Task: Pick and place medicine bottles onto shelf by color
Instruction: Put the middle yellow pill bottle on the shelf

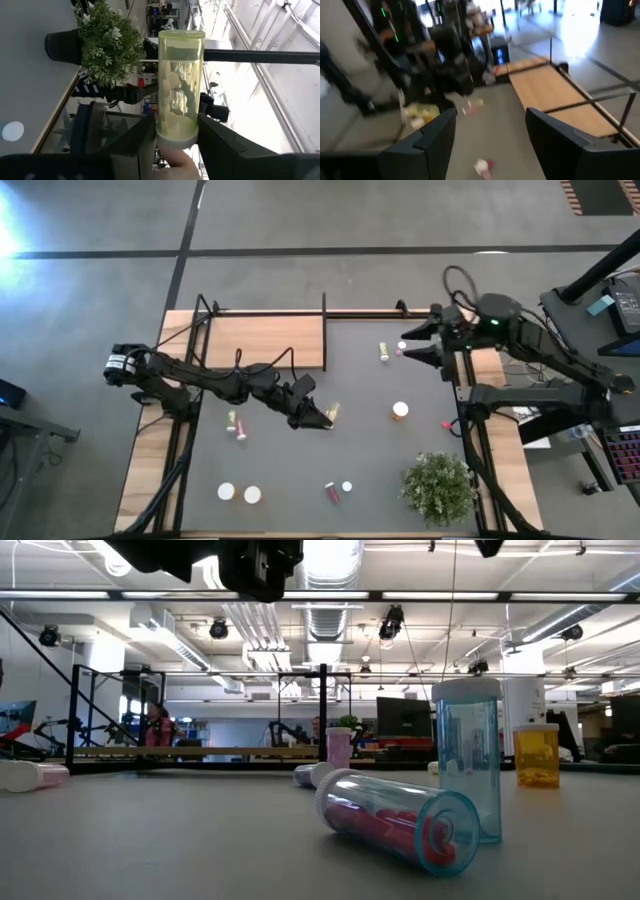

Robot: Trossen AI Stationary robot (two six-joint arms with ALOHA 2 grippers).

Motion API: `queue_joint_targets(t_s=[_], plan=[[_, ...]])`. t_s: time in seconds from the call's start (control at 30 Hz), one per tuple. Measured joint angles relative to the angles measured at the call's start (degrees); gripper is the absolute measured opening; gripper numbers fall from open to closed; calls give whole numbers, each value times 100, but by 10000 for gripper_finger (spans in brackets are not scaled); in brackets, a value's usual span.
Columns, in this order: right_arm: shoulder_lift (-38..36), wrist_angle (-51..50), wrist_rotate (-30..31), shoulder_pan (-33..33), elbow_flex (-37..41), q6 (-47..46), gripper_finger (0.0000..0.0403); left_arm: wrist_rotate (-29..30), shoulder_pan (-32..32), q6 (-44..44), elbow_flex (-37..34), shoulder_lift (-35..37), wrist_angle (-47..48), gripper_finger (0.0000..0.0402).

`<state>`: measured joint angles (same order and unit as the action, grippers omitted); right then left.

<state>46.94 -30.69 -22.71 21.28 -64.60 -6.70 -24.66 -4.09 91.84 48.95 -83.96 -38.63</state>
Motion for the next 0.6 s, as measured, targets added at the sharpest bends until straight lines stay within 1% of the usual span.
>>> queue_joint_targets(t_s=[0.17, 0.33, 0.5, 0.6], plan=[[551, -1012, 606, -313, -723, 616, 231, -49, 85, 240, 0, 0, -2, 116], [867, -1510, 747, -604, -1276, 893, 227, -111, 285, 386, 0, 0, -20, 116], [1117, -1590, 814, -913, -1471, 1151, 207, -557, 506, 556, -2, 0, -43, 116], [1231, -1592, 810, -1109, -1573, 1260, 192, -970, 590, 865, -2, 0, -92, 116]])
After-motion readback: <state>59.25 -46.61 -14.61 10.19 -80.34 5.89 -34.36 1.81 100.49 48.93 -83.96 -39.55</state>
